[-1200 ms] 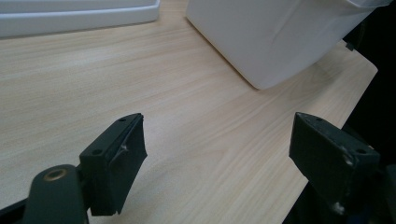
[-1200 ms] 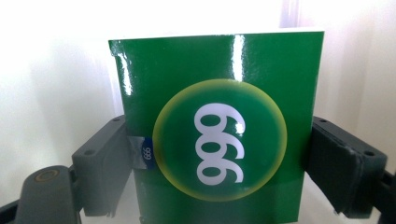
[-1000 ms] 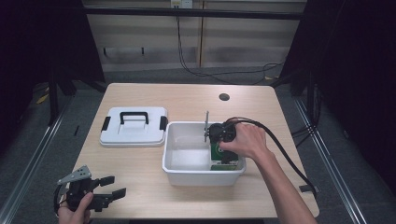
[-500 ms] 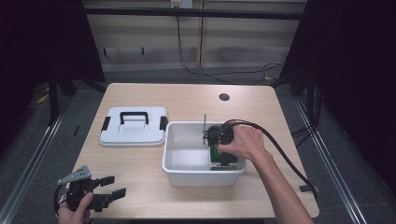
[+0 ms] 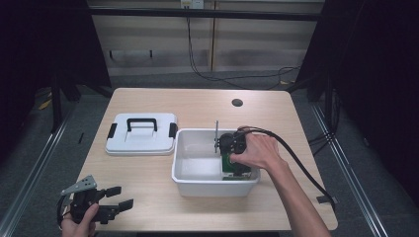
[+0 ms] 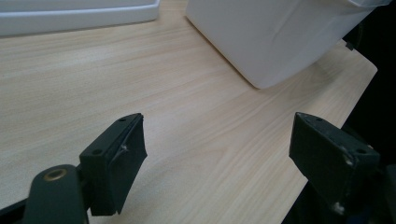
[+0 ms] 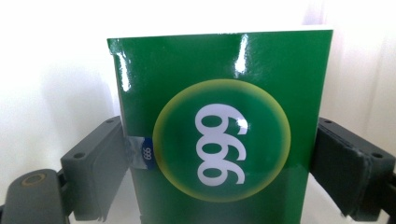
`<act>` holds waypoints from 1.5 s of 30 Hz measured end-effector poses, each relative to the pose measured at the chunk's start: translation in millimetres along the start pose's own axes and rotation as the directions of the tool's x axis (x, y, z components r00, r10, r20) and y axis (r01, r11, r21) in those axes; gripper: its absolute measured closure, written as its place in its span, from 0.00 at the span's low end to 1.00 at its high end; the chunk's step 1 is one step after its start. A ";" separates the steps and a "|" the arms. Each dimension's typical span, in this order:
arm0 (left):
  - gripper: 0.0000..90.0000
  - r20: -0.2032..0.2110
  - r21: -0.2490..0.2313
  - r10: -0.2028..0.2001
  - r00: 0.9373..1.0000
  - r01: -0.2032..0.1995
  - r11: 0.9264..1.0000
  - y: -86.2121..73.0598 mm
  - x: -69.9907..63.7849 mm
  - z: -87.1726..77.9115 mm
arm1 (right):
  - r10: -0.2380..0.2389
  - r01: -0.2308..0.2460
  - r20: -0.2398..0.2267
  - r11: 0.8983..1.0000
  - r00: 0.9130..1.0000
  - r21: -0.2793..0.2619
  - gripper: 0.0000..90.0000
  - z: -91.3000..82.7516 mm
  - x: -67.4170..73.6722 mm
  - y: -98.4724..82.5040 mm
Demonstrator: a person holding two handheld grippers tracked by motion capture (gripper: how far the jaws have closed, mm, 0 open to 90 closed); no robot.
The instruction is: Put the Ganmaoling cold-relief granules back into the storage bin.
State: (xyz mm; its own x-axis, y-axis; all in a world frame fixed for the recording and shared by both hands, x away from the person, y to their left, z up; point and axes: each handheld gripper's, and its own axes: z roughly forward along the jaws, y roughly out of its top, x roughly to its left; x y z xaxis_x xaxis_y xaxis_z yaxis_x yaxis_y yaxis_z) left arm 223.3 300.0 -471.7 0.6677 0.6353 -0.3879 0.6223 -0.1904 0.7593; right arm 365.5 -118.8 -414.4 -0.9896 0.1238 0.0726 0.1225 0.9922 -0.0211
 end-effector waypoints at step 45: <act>0.21 -0.002 0.000 0.001 1.000 -0.001 1.000 0.0 -0.5 0.0 | 0.157 -0.084 0.075 0.806 0.985 -0.586 0.15 -72.7 10.9 -70.3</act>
State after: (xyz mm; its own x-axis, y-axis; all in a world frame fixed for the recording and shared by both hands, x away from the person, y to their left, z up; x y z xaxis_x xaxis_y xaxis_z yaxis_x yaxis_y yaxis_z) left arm 223.0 299.7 -471.5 0.6674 0.6367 -0.3862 0.6217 -0.1908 0.7597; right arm 351.5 -186.4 -339.7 -0.9609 0.2769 -0.0067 0.2255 0.7961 0.5615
